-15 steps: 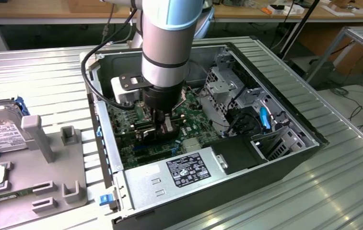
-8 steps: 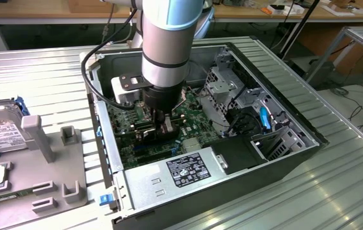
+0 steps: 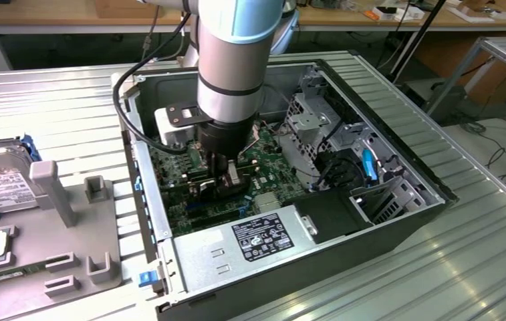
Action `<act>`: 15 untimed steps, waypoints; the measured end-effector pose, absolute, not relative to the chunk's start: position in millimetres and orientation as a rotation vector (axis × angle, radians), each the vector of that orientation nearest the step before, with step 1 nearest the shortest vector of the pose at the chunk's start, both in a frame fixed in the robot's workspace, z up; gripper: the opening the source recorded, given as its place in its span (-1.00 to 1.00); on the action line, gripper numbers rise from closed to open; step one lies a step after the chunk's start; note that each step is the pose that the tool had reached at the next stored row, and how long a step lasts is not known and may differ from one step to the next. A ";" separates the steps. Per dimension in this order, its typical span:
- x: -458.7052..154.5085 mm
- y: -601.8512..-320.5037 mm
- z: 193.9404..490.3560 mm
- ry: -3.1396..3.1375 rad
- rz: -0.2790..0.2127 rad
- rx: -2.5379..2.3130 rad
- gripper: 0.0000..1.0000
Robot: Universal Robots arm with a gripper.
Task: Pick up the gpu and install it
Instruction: 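Insert the gpu into the slot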
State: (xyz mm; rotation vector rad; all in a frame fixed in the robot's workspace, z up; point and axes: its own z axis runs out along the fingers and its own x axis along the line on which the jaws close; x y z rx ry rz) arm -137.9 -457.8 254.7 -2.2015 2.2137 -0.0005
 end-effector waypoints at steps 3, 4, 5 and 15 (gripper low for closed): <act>-137.9 -457.8 254.7 2.214 -0.001 -2.202 -0.07; -137.9 -457.8 254.7 2.214 -0.001 -2.201 -0.07; -137.9 -457.8 254.7 2.214 -0.001 -2.202 -0.07; -137.9 -457.8 281.4 2.214 0.000 -2.202 -0.07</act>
